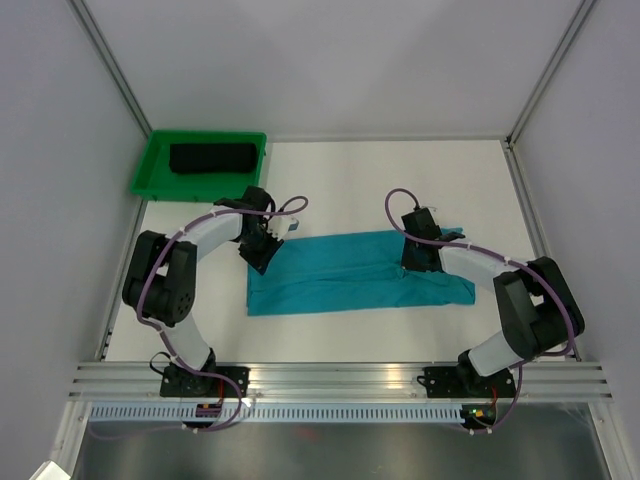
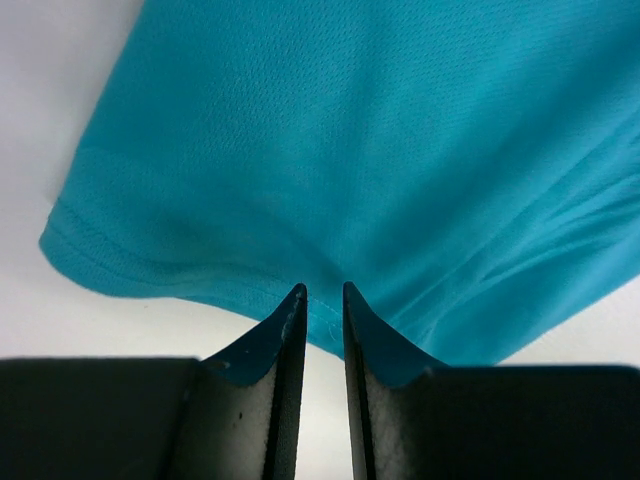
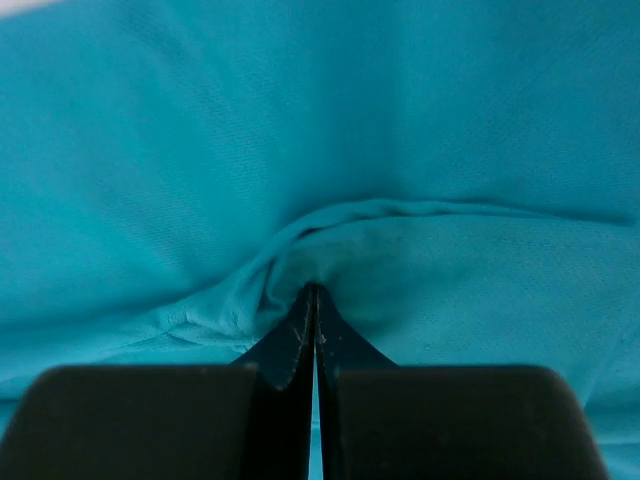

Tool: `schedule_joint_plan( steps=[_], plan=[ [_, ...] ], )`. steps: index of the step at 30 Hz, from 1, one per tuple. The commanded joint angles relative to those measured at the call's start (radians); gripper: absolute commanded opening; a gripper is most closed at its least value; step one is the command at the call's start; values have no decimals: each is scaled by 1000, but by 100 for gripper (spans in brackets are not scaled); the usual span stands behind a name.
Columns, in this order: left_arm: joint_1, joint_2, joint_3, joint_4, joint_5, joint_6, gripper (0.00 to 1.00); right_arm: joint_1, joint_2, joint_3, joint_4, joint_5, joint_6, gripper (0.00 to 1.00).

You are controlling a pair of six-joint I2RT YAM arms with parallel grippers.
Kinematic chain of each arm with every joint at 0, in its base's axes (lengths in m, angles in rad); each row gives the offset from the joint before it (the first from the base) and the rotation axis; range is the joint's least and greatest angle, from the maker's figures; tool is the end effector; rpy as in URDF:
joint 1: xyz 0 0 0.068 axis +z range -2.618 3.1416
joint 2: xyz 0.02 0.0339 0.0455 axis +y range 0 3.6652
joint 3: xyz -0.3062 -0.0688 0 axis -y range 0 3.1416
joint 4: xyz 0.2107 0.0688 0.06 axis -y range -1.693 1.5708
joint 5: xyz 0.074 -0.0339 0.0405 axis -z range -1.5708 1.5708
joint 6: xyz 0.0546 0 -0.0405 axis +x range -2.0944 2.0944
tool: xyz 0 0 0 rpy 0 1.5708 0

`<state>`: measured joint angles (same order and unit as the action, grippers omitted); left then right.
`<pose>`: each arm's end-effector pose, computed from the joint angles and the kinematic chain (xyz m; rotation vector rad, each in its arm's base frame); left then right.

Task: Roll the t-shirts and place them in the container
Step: Fold the tshirt

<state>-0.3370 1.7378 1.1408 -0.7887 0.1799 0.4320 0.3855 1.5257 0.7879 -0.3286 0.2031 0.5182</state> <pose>0.2821 -0.1092 0.2211 1.1249 2.7143 -0.2517 0.2488 0.0891 0.2105 0.2406 2.5910 0.0542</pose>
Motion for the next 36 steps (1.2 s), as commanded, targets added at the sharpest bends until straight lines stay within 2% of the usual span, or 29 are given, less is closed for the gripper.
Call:
schedule_joint_plan(
  steps=[1,6,12,15,25,30,36],
  plan=[
    [3,22,-26,54,-28,-12,26,1,33,-39,65,8,37,0],
    [3,37,-33,65,-28,-9,26,-5,42,-39,54,4,25,0],
    [3,-1,-35,65,0,2,26,-4,-73,72,-50,55,-7,0],
    [3,-33,-41,63,13,8,26,-4,-102,97,-30,41,-14,0],
    [4,-32,-36,60,10,7,26,1,73,162,40,-54,13,0],
    [7,-29,-39,59,15,8,26,4,142,157,36,-5,6,0],
    [10,-35,-36,60,18,8,26,-7,87,158,-10,36,-6,0]
  ],
)
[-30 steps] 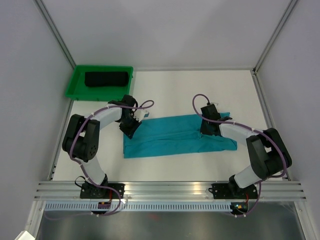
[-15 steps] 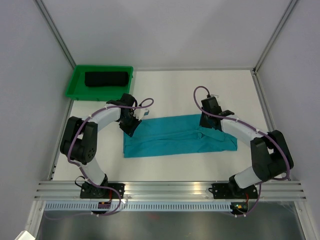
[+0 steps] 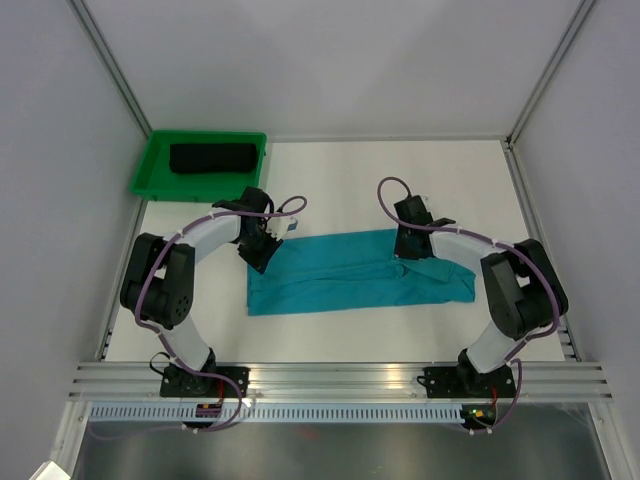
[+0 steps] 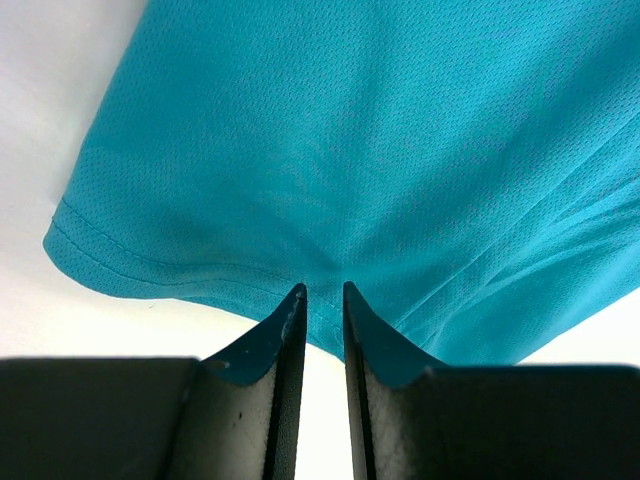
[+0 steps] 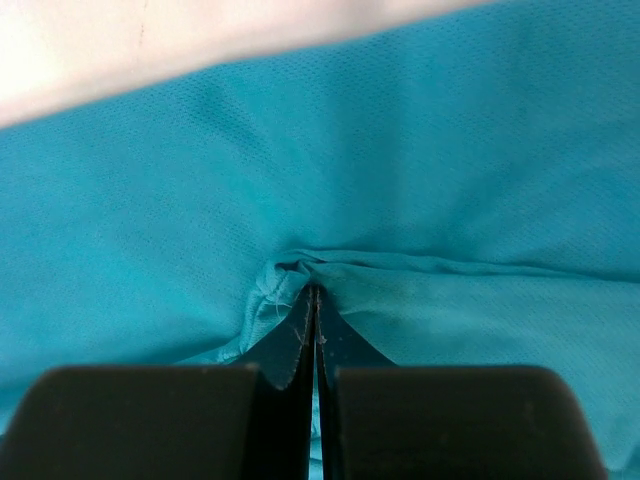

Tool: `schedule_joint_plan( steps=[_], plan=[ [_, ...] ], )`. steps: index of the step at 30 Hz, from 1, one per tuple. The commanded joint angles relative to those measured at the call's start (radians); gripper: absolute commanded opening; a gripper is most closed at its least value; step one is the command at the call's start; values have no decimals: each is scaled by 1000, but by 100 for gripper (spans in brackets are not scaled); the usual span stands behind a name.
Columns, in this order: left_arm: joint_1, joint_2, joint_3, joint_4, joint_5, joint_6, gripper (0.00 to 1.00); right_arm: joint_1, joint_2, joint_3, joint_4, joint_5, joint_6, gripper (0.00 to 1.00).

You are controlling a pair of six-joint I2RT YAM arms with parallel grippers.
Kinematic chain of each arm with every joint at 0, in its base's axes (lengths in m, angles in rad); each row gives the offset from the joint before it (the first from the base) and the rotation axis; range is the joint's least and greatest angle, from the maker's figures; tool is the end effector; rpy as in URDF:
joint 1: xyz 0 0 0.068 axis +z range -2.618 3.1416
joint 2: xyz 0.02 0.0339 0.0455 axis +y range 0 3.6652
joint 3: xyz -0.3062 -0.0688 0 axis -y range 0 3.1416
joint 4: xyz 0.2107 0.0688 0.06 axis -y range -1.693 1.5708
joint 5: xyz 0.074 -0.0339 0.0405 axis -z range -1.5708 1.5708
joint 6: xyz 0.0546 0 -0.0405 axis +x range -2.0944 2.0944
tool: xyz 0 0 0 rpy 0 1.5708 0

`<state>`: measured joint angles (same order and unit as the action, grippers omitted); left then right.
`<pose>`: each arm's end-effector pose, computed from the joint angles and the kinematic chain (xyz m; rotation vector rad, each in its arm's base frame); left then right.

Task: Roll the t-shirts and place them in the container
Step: Fold the tshirt

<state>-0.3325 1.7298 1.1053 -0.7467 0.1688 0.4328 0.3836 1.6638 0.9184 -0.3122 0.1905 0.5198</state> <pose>0.2804 -0.1065 0.2160 1.1152 2.7044 -0.2325 0.2882 0.1052 0.2084 0.2418 2.5878 0.0742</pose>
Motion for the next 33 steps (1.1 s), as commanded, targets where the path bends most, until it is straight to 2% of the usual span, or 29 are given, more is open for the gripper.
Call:
schedule_joint_plan(
  steps=[1,6,10,13,16,20,24,25,27,30,33],
  plan=[
    [4,-39,-1,17,29,7,26,-8,-74,36,-36,55,-7,0],
    [4,-114,7,1,43,32,27,-32,-246,14,-116,116,8,5],
    [4,-154,21,0,35,44,29,-67,-389,-97,-149,118,75,4],
    [6,-112,51,10,-10,40,29,-138,-475,-194,-176,103,108,0],
    [7,-46,80,32,-67,24,28,-279,-535,-286,-177,55,135,0],
    [9,-32,87,43,-43,26,28,-341,-578,-378,-148,85,181,0],
    [9,-78,61,40,-12,34,29,-376,-544,-441,-79,70,204,0],
    [10,-100,54,40,-14,37,29,-418,-527,-449,-46,64,204,0],
    [13,-117,44,37,-15,38,29,-433,-454,-444,-19,41,200,0],
    [24,-134,41,21,-15,34,30,-454,-330,-386,45,13,194,0],
    [30,-136,41,3,-18,30,30,-460,-164,-252,94,23,174,0]
  ],
)
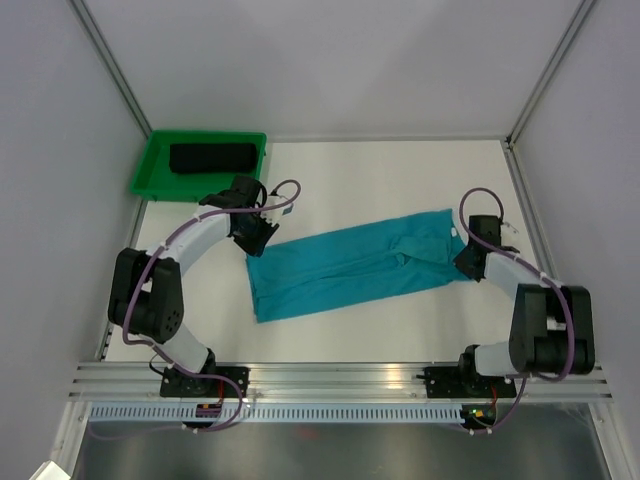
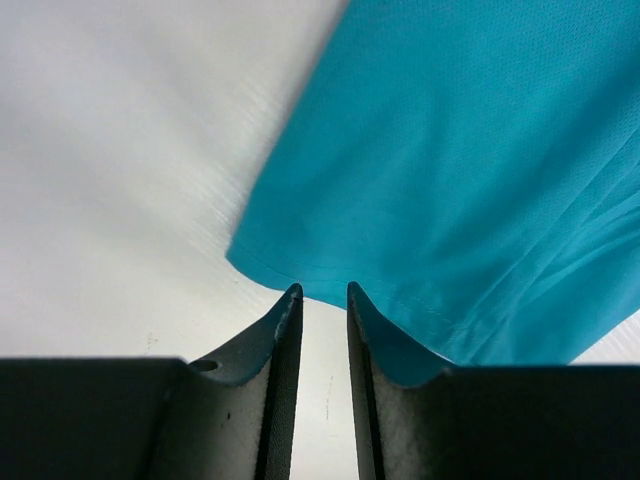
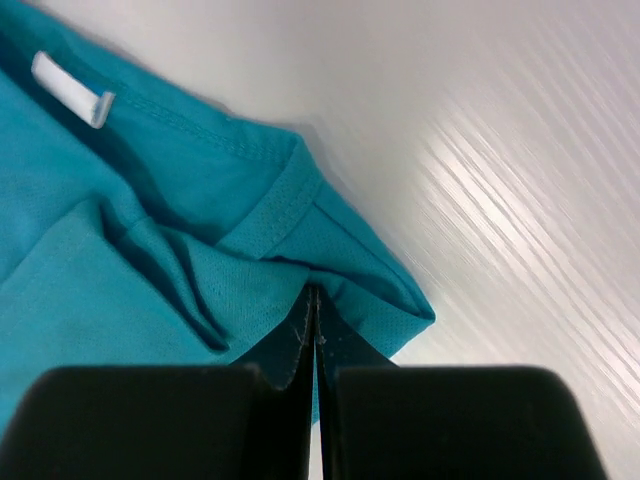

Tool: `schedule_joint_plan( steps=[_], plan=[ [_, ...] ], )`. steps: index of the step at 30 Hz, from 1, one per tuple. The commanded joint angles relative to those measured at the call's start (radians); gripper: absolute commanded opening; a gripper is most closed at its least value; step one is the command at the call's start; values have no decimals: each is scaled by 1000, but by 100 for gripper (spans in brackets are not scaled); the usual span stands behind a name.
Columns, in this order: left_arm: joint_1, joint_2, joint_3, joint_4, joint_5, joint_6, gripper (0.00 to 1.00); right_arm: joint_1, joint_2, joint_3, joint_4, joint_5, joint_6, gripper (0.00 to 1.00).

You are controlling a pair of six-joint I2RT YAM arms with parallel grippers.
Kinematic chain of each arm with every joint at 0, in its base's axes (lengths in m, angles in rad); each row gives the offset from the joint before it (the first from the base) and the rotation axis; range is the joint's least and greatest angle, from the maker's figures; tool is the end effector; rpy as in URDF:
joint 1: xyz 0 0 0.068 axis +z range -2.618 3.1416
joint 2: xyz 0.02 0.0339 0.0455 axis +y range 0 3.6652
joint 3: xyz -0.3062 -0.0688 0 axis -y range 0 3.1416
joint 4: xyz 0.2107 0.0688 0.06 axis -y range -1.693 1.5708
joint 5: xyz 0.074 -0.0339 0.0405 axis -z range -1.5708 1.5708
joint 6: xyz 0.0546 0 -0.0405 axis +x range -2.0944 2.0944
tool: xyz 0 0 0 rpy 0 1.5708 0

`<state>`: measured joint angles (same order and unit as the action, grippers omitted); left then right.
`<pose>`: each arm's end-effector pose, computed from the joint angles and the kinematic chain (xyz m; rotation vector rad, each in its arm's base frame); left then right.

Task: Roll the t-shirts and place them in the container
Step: Fold the tshirt

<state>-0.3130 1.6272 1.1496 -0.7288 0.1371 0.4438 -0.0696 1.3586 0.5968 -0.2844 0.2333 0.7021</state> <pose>0.2809 -0.0987 0.2560 1.0541 2.5567 -0.1562 0.2117 -0.0274 0.2008 1.0431 2.3527 -0.0717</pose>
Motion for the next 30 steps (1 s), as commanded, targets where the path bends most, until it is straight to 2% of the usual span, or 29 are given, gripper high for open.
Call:
schedule_joint_plan(
  steps=[1,3,4,6,7,10,12,15,19,22,24,27,30],
  plan=[
    [12,-35,-8,-18,10,18,30,-9,189,172,74,-37,-27,0],
    [12,-30,-13,-18,-2,16,30,-9,334,288,77,-70,-39,0],
    [14,-27,-17,-18,-5,16,30,-7,428,410,83,-128,-61,0],
    [14,-10,-21,-18,-17,12,31,-6,515,548,59,-179,-90,0],
    [14,-6,-22,-18,-19,9,31,2,554,692,9,-193,-105,0],
    [14,14,-24,-18,-33,9,31,24,622,884,-86,-151,-162,0],
    [15,26,-25,-15,-40,7,31,27,594,905,-104,-106,-185,1],
    [20,49,-25,-6,-50,7,31,22,511,821,-79,-86,-185,9],
    [46,94,-28,20,-60,15,33,7,511,713,-45,-161,-184,33],
    [63,138,-28,51,-103,13,34,5,551,687,-48,-176,-156,42],
    [63,151,-45,80,-128,16,34,-1,571,664,-33,-186,-132,43],
    [60,163,-73,97,-80,32,34,-15,594,656,-9,-209,-119,40],
    [51,175,-105,109,-64,44,34,-16,652,688,-1,-229,-122,29]
  ],
)
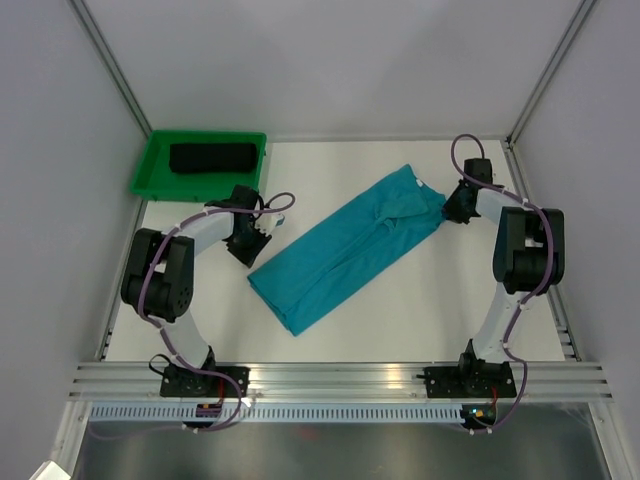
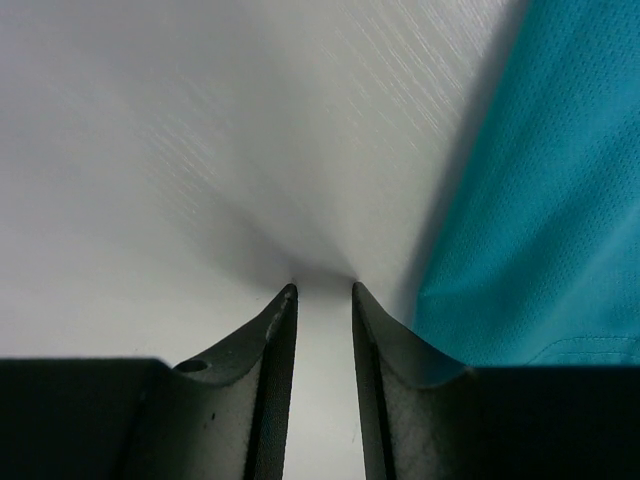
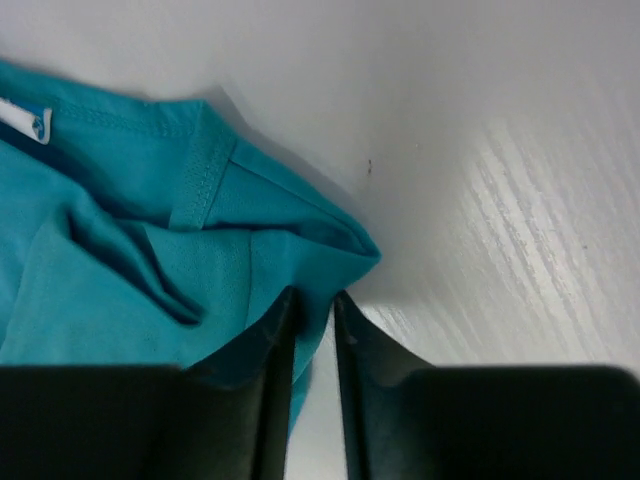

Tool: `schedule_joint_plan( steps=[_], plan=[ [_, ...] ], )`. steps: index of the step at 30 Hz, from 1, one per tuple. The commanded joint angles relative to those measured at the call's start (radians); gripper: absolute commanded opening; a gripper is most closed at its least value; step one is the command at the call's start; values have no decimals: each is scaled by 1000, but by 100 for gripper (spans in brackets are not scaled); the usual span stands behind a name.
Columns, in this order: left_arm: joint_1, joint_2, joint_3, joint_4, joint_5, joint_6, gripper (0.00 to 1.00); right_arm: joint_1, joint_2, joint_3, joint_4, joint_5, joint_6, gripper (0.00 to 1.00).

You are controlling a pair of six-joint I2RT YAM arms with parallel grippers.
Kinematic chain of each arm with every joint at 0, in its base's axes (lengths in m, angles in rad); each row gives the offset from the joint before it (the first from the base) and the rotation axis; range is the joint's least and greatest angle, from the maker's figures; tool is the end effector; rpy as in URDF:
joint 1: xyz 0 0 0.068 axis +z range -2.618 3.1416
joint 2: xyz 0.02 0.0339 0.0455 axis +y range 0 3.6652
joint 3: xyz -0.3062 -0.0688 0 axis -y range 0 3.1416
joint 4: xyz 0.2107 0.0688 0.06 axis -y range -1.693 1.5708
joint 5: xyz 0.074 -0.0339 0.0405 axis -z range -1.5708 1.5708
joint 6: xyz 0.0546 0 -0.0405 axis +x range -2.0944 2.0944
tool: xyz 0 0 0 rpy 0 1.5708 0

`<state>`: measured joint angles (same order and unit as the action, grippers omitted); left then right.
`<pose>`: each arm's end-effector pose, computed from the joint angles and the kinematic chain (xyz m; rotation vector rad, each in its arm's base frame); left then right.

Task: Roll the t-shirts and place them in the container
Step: Fold the tshirt

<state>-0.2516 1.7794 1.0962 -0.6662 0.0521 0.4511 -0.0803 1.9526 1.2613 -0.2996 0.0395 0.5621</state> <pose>0.3024 -0.0807 0.2012 1.0115 2.7348 -0.0433 0.4036 -0.0346 0.2020 0.8245 2.4301 0.1334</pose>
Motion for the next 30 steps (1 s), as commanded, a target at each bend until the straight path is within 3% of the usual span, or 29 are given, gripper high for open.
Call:
schedule_joint_plan(
  steps=[1,5,8,11,15,20,23,30],
  plan=[
    [-12,22,-62,50,32,44,34,-6,72,36,14,-62,19,22],
    [-41,-9,-142,56,107,75,34,-4,155,136,8,-84,39,9],
    [-77,-40,-191,59,138,109,34,1,244,275,-2,-108,42,8],
    [-167,-110,-272,59,167,149,34,43,380,529,-79,-112,10,10],
    [-299,-170,-331,79,164,173,34,76,512,763,-153,-98,7,22],
    [-460,-199,-360,79,192,167,34,108,571,869,-153,-83,18,45],
    [-500,-236,-374,71,190,159,34,108,549,908,-193,11,-27,57],
    [-500,-429,-398,-25,172,161,34,88,412,926,-265,100,-131,65]
  ],
)
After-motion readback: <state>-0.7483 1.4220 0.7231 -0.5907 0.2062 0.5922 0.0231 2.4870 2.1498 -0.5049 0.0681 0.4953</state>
